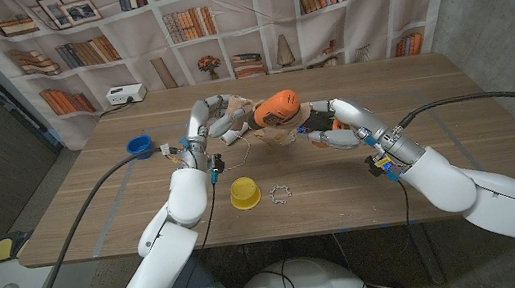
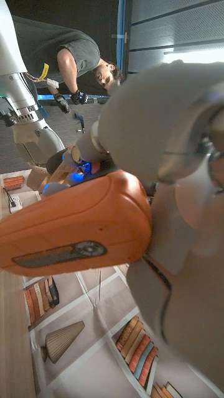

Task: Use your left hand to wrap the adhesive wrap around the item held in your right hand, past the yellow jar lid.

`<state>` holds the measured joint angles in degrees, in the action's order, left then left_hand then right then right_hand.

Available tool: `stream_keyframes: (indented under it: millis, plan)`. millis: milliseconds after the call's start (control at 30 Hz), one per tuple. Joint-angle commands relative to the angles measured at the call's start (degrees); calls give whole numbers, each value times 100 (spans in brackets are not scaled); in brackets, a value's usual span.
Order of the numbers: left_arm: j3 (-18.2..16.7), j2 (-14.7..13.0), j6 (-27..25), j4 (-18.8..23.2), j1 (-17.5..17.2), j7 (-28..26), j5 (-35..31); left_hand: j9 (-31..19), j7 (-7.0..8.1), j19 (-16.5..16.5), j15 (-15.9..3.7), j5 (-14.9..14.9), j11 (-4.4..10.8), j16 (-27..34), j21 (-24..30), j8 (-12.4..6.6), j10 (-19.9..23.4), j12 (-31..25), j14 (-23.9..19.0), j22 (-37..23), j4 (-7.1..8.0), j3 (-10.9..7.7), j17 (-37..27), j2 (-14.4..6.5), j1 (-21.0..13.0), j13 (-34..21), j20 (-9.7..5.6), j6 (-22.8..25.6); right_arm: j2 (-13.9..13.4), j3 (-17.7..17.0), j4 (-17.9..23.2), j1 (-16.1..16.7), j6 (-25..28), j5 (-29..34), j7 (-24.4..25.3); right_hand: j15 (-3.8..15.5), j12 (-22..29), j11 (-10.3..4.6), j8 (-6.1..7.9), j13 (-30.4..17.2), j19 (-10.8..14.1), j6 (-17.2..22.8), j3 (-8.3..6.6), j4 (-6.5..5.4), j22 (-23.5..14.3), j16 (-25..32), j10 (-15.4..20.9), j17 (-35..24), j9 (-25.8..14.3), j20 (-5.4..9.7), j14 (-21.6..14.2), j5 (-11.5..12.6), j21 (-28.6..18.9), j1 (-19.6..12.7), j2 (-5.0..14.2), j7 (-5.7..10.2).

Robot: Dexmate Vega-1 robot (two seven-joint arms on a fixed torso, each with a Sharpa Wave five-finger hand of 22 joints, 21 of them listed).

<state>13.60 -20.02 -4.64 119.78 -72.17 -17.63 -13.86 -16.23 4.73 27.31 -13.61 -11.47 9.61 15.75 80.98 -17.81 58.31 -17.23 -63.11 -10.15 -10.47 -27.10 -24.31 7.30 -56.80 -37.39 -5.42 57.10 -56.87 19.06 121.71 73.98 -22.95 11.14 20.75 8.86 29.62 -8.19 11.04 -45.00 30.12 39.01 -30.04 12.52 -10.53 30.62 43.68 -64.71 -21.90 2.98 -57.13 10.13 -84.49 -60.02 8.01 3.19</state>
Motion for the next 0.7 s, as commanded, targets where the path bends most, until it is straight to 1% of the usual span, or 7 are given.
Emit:
stream_keyframes:
  millis: [33,333,567,700]
  plan:
    - [100,-22,95,-195,130,82,65,-28,17,-3,17,-28,-5,-14,6,-17,1,19,10,-14,82,-83,-26,-1262,-1209,-6,-21,39,37,185,81,-186,296,264,-230,406,22,-66,14,-24,4,446,-697,-645,-16,-14,139,-4,-12,880,-47,-10,-223,152,240,372]
    - [152,-141,129,-203,197,227,32,-38,14,-8,19,-28,-1,-19,3,-15,-11,23,11,-14,84,-83,-26,-1270,-1211,-19,-16,34,133,340,125,-332,501,434,-273,405,16,-61,12,-27,-32,449,-696,-649,-8,-22,142,-1,-6,876,-37,-8,-200,162,240,394]
    - [134,-166,273,-218,209,229,71,-40,24,-8,19,-27,0,-22,2,-15,-17,23,18,-14,82,-81,-28,-1268,-1214,-34,-17,41,138,489,202,-497,772,497,-538,407,11,-77,6,-40,-58,436,-699,-651,-6,-36,126,3,-1,875,-17,-7,-187,169,239,410]
    - [112,-201,365,-204,221,226,77,-39,18,-10,15,-27,-3,-22,1,-7,-17,28,18,-14,80,-82,-31,-1269,-1217,-31,-17,30,172,547,220,-547,871,551,-574,409,-3,-87,5,-35,-81,434,-698,-652,-4,-41,111,4,2,872,-11,-7,-175,175,235,414]
